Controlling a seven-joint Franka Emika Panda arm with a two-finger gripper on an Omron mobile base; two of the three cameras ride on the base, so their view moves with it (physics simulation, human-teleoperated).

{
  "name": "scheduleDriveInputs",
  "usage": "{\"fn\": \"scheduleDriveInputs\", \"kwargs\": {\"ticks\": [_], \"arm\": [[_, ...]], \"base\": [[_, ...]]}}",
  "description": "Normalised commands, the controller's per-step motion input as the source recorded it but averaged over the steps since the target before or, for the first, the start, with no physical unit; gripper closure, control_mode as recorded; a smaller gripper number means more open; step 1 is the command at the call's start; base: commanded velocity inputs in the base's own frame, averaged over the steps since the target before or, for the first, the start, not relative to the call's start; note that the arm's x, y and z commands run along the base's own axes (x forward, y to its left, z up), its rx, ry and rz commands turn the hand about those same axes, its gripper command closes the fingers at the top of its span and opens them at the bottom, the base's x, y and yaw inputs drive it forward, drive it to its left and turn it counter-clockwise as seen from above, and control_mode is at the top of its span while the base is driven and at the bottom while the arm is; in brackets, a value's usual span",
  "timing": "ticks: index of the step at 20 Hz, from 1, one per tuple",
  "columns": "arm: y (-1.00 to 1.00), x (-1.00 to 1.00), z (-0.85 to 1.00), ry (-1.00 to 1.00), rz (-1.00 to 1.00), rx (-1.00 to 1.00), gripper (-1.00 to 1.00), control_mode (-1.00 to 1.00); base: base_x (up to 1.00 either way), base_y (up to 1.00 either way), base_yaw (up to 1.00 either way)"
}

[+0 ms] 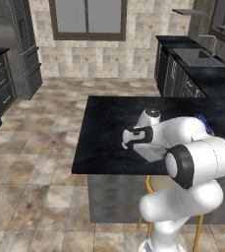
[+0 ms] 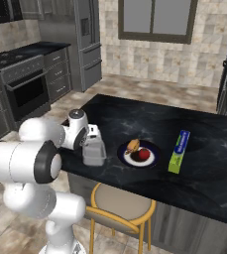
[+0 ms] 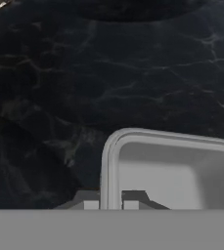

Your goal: Retrieve the tupperware and aluminum foil from the cabinet and place them on the dining counter near the plate with tomato and chicken drumstick to prepare for storing leftovers.

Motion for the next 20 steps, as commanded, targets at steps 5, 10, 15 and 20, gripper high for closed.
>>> {"fn": "scheduleDriveInputs", "kwargs": {"ticks": [5,10,15,20], "arm": [[-0.2,0.46,-0.41,-0.02,0.0,0.04,1.0,-1.0],[-0.17,0.49,-0.41,-0.03,0.0,0.03,1.0,-1.0],[-0.07,0.53,-0.4,-0.05,0.0,0.03,1.0,-1.0],[-0.28,0.33,-0.38,-0.03,0.0,0.02,-1.0,-1.0]], "base": [[0.0,0.0,0.0],[0.0,0.0,0.0],[0.0,0.0,0.0],[0.0,0.0,0.0]]}}
